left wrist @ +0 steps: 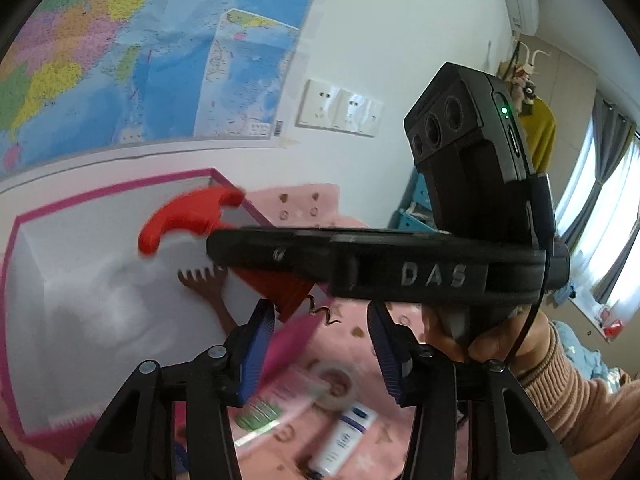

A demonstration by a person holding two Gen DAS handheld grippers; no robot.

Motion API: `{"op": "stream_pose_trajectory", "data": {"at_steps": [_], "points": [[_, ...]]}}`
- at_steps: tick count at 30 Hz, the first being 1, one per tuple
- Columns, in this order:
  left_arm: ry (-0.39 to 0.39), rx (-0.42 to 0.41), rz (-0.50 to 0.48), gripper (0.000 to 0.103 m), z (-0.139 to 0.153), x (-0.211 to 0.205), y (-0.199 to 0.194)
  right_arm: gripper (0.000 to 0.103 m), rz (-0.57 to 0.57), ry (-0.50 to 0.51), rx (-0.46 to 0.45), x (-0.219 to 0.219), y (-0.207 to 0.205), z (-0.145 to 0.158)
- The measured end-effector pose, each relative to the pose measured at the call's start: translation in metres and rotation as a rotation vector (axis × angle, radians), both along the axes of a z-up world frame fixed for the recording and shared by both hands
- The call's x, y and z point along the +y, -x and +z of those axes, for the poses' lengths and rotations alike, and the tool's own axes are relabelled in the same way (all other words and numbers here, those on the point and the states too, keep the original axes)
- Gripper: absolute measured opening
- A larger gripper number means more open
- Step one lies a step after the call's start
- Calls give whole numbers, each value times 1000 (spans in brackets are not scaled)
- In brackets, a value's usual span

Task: Organize rigid objects
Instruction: 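Carry the red corkscrew into the magenta box and open the right gripper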

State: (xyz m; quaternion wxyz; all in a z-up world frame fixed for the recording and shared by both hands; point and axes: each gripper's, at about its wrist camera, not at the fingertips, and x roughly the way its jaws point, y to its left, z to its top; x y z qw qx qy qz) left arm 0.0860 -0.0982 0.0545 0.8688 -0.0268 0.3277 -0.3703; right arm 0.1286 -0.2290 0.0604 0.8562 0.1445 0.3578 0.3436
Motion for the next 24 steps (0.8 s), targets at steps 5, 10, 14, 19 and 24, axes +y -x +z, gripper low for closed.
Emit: {"op": "stream_pose_trajectory", "data": {"at_steps": [5, 10, 14, 19, 24], "points": [[-11, 41, 20, 46, -4, 3, -32, 27, -24, 13, 33, 5, -28, -10], [-38, 86, 59, 46, -16, 3, -56, 27, -44, 49, 73, 10, -51, -27], [-54, 116, 98, 46, -25, 6, -66, 27, -78, 87, 118, 13, -65, -43], [-77, 122, 148, 46, -32, 13, -67, 45, -103, 129, 74, 12, -59, -38], [-97, 72, 175, 47, -29, 22, -51, 45, -106, 96, 48, 1, -39, -29]]}}
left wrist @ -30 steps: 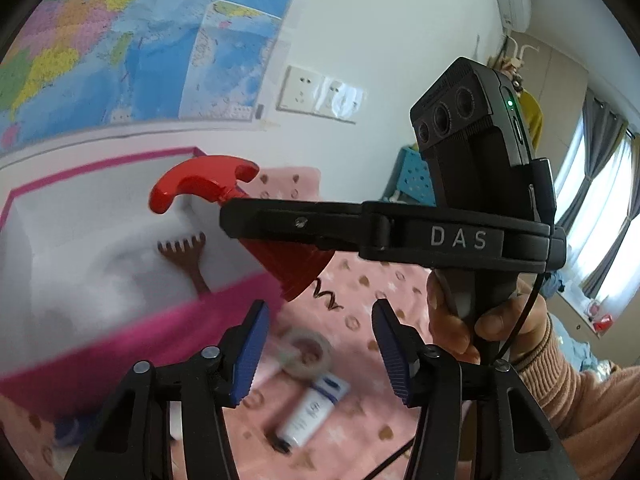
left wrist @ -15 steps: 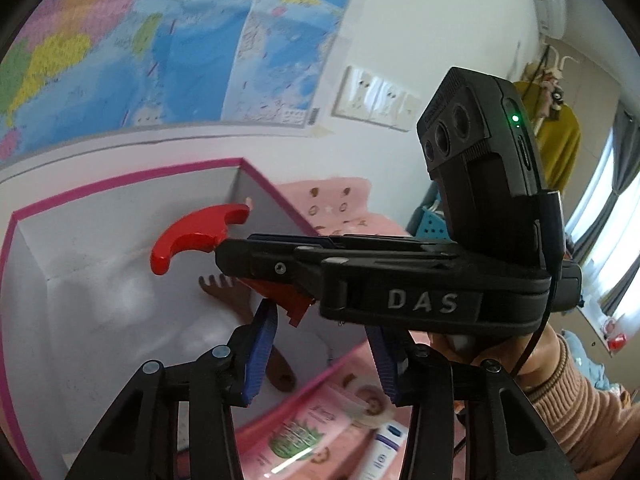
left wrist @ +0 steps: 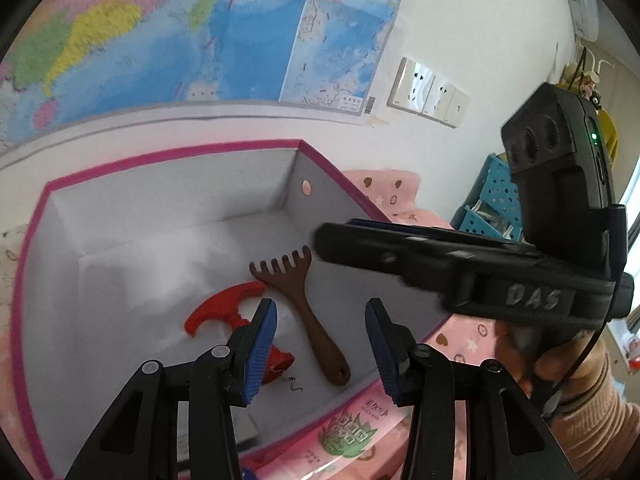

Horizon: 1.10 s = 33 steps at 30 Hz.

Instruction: Organize rigid objects

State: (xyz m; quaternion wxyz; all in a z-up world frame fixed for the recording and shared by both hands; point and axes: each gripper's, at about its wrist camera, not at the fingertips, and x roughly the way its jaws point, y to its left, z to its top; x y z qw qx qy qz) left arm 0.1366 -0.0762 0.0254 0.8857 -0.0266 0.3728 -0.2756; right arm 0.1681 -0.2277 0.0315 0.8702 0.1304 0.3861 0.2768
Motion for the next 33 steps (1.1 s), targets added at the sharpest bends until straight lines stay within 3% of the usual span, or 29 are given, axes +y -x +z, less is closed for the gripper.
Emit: {"op": "stream_pose_trajectory", "data": {"at_steps": [14, 21, 33], "points": [[-2, -145, -26, 54, 22, 13, 74, 48, 37, -56, -59, -32, 76, 16], [-12, -94, -44, 54, 0, 9, 100, 49, 22, -36, -21, -45, 113, -4], [1, 71, -62, 54, -55, 0, 125, 49, -38, -42, 160, -68, 147, -67]]}}
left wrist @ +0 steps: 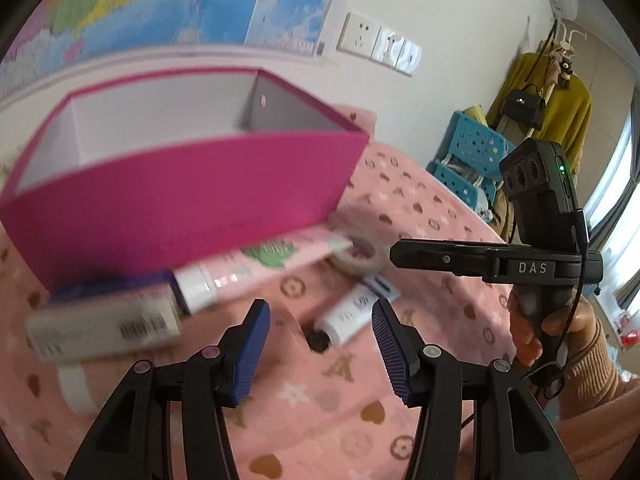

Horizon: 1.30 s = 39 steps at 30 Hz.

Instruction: Organize rigid objects

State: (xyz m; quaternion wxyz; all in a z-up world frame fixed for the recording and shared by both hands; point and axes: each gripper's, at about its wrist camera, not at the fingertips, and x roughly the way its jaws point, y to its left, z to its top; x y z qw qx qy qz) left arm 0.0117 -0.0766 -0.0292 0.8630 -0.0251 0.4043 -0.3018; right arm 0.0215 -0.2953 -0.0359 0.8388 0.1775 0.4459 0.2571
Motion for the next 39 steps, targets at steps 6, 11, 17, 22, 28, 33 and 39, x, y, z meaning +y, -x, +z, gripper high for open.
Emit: {"op": "stream_pose_trajectory", "data": {"at_steps": [6, 11, 17, 22, 28, 33, 39], "points": [[-10, 41, -11, 54, -15, -7, 9, 49, -9, 11, 42, -3, 9, -13], [-14, 52, -15, 54, -19, -11, 13, 49, -12, 23, 65, -1, 10, -22], [-3, 64, -21, 54, -19, -13, 11, 49, -7, 30, 65, 4, 8, -24], [-14, 69, -27, 52, -23, -16, 10, 51, 4, 50, 56, 9, 10, -22], [1, 79, -24, 52, -25, -17, 9, 51, 23, 33, 63, 11, 14, -21], [-11, 75, -7, 52, -24, -17, 12, 51, 20, 24, 64, 12, 15, -23], [-13, 88, -15, 46, -26, -19, 15, 51, 21, 17, 63, 11, 15, -23]]}}
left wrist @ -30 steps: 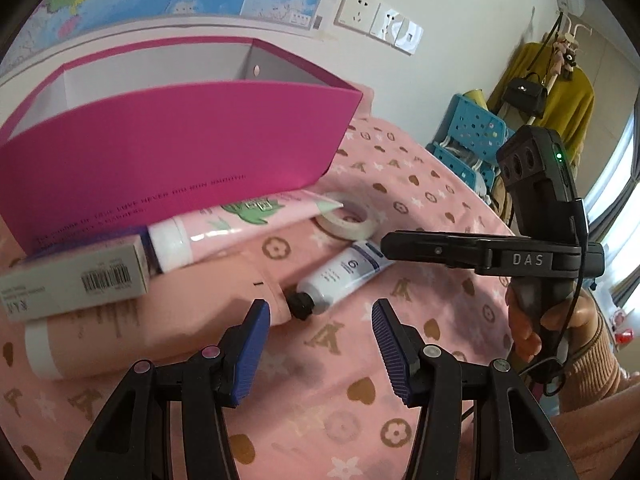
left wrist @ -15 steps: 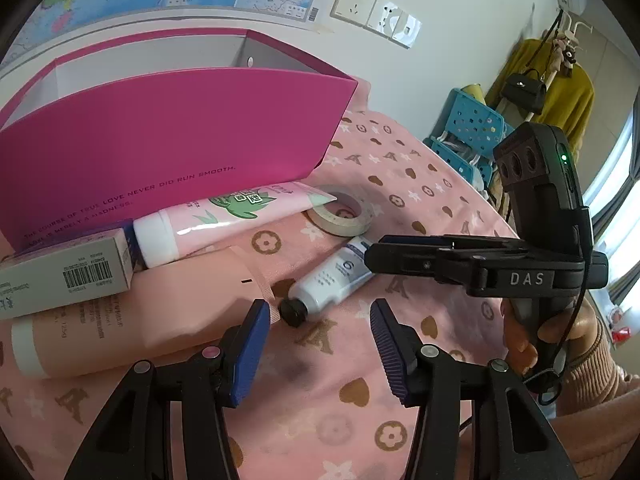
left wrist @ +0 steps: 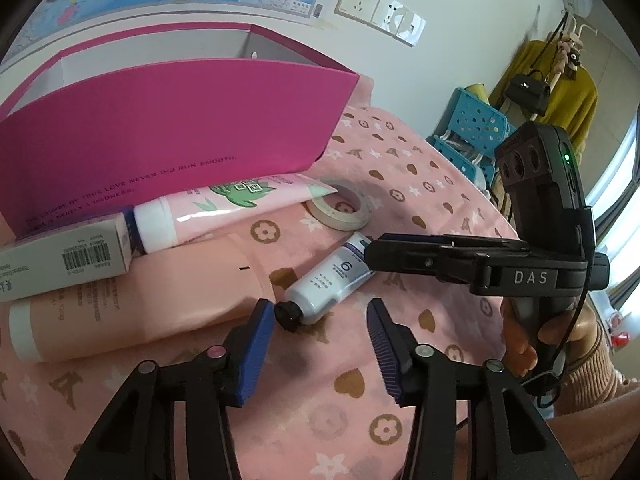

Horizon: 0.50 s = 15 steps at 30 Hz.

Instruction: Organize rigid objects

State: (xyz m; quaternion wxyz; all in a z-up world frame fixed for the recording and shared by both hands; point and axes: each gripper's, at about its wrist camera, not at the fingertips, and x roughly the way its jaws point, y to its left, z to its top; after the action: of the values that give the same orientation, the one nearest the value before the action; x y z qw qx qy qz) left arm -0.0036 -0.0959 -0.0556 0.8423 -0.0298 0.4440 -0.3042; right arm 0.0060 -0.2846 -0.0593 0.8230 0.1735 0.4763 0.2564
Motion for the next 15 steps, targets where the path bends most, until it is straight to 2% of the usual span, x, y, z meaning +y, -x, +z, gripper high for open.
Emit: {"op": "stream_pose_trajectory", "data": {"at_steps": [15], "points": [[3, -11, 4, 45, 3, -1, 7, 52, 0, -2, -1, 0, 0, -1]]}}
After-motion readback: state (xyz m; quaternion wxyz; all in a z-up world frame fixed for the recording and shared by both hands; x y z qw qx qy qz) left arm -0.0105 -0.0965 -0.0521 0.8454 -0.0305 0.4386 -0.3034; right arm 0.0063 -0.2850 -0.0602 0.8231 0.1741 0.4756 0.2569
